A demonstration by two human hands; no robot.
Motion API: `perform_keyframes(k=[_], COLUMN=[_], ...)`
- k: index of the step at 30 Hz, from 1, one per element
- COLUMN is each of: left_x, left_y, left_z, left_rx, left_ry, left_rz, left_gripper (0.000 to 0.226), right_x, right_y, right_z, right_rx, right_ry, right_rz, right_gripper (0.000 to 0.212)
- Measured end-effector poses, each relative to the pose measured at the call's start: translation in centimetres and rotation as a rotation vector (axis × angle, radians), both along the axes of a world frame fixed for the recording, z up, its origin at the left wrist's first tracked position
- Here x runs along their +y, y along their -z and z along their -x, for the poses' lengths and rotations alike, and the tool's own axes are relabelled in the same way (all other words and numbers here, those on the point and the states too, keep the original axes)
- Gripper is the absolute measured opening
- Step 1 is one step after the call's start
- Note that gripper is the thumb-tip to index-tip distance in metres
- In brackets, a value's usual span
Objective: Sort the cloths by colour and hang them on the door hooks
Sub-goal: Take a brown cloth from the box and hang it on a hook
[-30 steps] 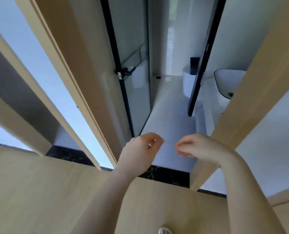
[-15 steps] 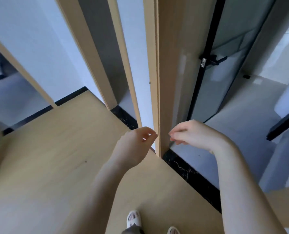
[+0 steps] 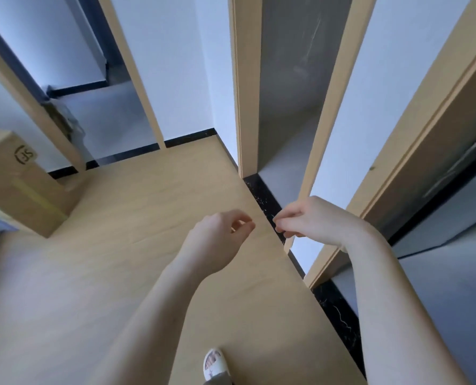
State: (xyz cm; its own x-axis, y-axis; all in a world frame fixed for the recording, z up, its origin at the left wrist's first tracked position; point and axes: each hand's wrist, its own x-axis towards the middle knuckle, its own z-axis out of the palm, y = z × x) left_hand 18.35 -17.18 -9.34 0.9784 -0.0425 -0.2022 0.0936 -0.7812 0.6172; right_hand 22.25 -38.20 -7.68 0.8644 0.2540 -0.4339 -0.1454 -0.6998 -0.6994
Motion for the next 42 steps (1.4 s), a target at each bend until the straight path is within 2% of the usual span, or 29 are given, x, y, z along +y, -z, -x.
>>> perform_keyframes(k=[9, 18, 28, 42], left_x=[13.7, 24.5, 31.2, 37.3], left_y=[0.3, 0.5, 1.8, 0.3], left_z=[-6.5, -9.0, -13.5, -28.8], left_rx=[0.005, -0.003, 0.013, 0.025], left_ry=[-0.109, -0.283, -0.469, -0.664], left_rz=[-0.02, -0.015, -0.026, -0.052], left_gripper=[0.022, 0.021, 0.025, 0.028], right_x=[14.1, 26.6, 37.1, 47.1], right_y=[0.2, 0.3, 1.6, 1.4], right_z=[-9.1, -15.1, -22.8, -41.3], right_rx=[-0.017, -0.018, 0.018, -0.025], right_ry=[-0.124, -0.322, -0.574, -0.769], right_rz=[0.008, 0.012, 0.045, 0.079], right_gripper=[0.011, 0.012, 0.012, 0.017])
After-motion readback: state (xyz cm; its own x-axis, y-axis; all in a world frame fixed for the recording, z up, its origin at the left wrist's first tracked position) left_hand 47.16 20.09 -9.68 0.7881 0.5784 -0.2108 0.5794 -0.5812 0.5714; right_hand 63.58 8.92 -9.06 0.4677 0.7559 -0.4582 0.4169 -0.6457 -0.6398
